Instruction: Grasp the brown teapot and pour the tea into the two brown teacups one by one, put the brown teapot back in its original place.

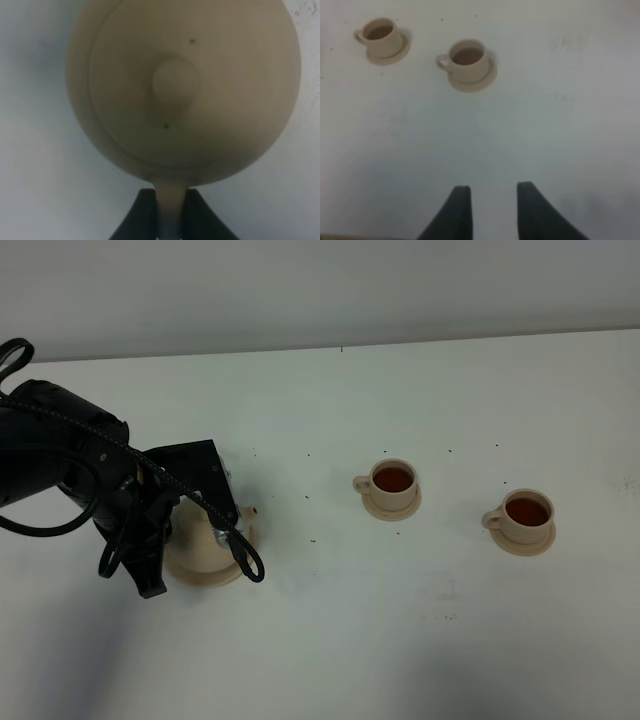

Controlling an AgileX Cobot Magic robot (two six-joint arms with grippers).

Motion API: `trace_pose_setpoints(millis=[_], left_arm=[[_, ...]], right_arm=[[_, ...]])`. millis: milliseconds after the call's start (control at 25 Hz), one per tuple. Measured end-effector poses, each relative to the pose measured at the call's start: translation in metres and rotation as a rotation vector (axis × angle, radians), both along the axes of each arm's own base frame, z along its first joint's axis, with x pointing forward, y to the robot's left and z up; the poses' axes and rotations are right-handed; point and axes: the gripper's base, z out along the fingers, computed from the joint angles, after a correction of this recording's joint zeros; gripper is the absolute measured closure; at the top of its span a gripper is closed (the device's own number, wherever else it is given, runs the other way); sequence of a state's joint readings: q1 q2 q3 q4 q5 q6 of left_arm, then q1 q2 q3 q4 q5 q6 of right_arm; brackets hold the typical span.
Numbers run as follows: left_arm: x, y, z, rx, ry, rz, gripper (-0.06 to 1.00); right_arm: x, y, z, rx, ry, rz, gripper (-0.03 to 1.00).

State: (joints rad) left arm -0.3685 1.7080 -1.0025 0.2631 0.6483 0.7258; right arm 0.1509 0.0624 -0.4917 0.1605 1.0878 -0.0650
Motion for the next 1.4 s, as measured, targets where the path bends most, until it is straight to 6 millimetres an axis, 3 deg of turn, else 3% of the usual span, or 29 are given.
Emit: trace_pose_setpoints(millis=[640,960,1400], left_arm=[[0.005,0.005,-0.010,0.055,0.009,0.000,0.82],[0.008,0.006,-0.026,0.085,0.049,-0.004,0.82],[0.008,0.006,-0.027,0.085,0.051,0.006,0.82]], right_arm=[[0.000,0.000,0.000,0.006,-0.001,0.002,0.73],[0.000,0.000,0.000,0.005,-0.001,0.002,0.73],[0.000,0.000,0.000,0.006,-0.001,0.003,0.73]])
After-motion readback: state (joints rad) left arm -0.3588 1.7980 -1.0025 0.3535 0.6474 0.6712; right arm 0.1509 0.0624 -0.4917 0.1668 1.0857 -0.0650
